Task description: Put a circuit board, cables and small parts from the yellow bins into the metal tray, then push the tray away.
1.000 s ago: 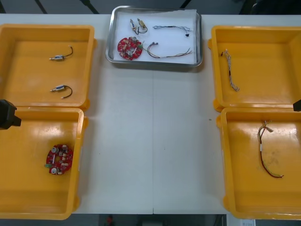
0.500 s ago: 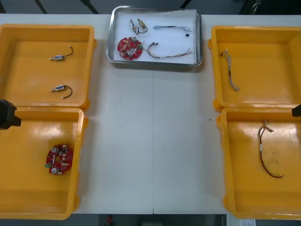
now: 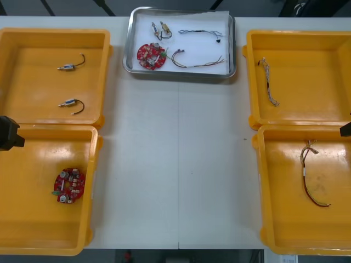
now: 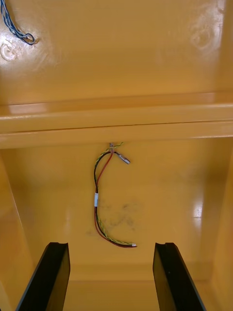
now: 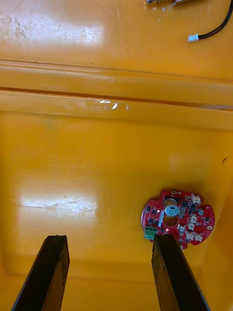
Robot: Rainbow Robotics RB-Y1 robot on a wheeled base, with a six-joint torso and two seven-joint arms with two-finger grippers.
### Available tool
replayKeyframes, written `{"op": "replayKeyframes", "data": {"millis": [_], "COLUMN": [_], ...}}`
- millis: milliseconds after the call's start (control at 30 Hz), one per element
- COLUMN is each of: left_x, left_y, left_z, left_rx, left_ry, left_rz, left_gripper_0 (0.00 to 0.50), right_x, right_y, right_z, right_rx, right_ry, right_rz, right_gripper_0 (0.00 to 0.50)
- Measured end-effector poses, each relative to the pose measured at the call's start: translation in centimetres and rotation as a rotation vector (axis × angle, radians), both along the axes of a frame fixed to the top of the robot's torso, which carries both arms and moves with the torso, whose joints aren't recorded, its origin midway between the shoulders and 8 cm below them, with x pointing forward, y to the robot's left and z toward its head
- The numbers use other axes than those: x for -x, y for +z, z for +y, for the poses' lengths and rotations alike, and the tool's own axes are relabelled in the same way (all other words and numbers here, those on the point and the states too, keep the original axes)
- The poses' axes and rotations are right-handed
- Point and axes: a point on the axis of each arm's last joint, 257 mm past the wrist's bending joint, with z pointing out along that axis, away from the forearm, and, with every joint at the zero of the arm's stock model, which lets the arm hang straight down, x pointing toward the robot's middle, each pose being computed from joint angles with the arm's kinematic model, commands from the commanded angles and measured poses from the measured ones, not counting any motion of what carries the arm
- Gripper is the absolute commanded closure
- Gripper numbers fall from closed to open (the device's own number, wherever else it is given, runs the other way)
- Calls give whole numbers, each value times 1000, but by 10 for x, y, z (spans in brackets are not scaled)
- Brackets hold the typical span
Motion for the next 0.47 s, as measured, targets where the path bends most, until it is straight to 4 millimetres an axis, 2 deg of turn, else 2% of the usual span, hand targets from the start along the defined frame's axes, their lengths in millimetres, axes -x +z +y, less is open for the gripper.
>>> {"op": "replayKeyframes", "data": {"millis": [467], "left_x": [0], "left_y": [0], "left_z": [0], "left_rx": [0], "left_ry": [0], "left_rz": [0], "left_gripper_0": [0], "right_x": [0], "right_y": [0], "right_z": [0], "right_rx": [0], "right_ry": [0], "right_rz": [1], "right_gripper_0": [0]}}
